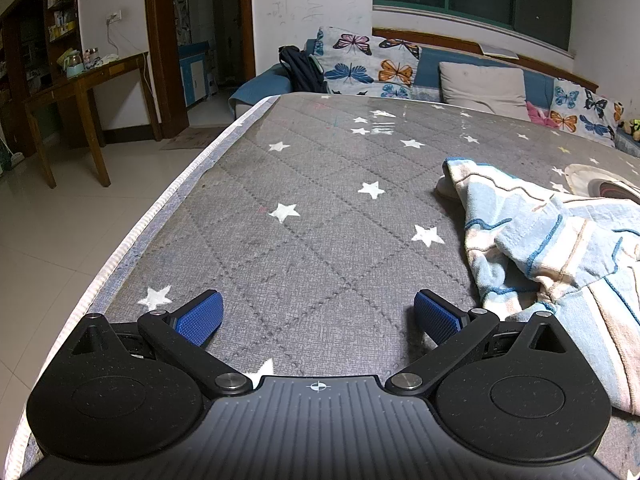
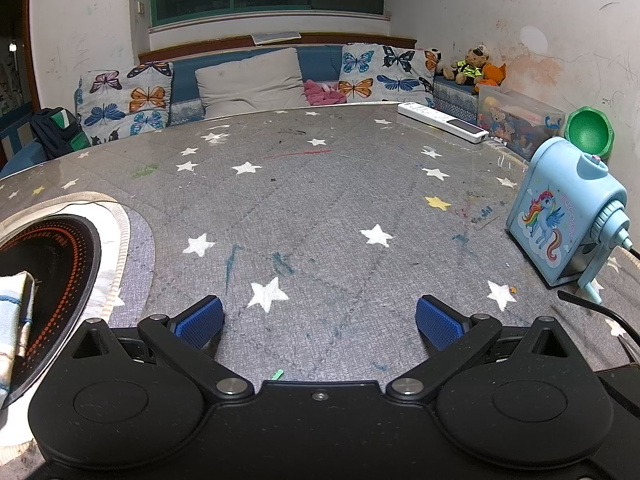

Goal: Fold clothes

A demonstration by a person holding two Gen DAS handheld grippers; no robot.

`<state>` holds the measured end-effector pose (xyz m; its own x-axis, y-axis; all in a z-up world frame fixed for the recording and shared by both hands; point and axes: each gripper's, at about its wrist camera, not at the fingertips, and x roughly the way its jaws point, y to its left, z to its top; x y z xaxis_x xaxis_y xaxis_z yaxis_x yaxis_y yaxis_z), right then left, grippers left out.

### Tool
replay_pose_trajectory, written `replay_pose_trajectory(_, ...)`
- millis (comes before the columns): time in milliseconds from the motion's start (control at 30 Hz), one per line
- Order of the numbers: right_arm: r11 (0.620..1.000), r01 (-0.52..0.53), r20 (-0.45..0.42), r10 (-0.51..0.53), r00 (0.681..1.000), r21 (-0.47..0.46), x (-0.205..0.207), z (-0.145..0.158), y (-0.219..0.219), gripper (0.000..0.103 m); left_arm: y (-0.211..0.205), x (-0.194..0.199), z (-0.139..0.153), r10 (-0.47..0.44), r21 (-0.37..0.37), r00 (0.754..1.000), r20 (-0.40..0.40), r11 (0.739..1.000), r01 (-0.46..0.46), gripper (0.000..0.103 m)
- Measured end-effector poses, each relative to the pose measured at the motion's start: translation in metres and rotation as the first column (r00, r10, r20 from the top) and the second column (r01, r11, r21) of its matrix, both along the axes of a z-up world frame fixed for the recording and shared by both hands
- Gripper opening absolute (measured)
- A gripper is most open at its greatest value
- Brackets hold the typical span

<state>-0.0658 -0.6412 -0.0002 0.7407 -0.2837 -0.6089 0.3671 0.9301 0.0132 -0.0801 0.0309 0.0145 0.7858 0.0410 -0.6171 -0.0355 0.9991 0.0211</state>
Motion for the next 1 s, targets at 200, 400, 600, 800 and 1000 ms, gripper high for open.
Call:
replay_pose_trajectory(200,1.0,0.0,0.0,0.0,1.0,0.0,0.0,0.0,0.0,0.103,-0.0009,-0.0001,0.0,0.0,0.0,1.0,0.0,1.0,0.0,0.103)
replay_pose_trajectory(400,1.0,0.0,0.001,0.0,1.0,0.002,-0.0001,0.0002,0.0002,0.103,-0.0007,0.0002,-0.0003,0.0,0.0,1.0,0.0,1.0,0.0,0.103)
replay_pose_trajectory(600,1.0,0.0,0.001,0.0,1.0,0.002,-0.0003,0.001,0.0004,0.103,0.0004,0.0007,-0.0015,0.0,-0.002,1.0,-0.001,1.0,0.0,0.103)
replay_pose_trajectory(800,1.0,0.0,0.001,0.0,1.0,0.003,-0.0001,0.0013,0.0006,0.103,0.0016,0.0013,-0.0027,0.0,-0.003,1.0,-0.002,1.0,0.0,0.103)
replay_pose_trajectory(1000,1.0,0.0,0.001,0.0,1.0,0.002,0.0,0.0013,0.0008,0.103,0.0015,0.0019,-0.0032,0.0,-0.004,1.0,-0.002,1.0,0.0,0.103)
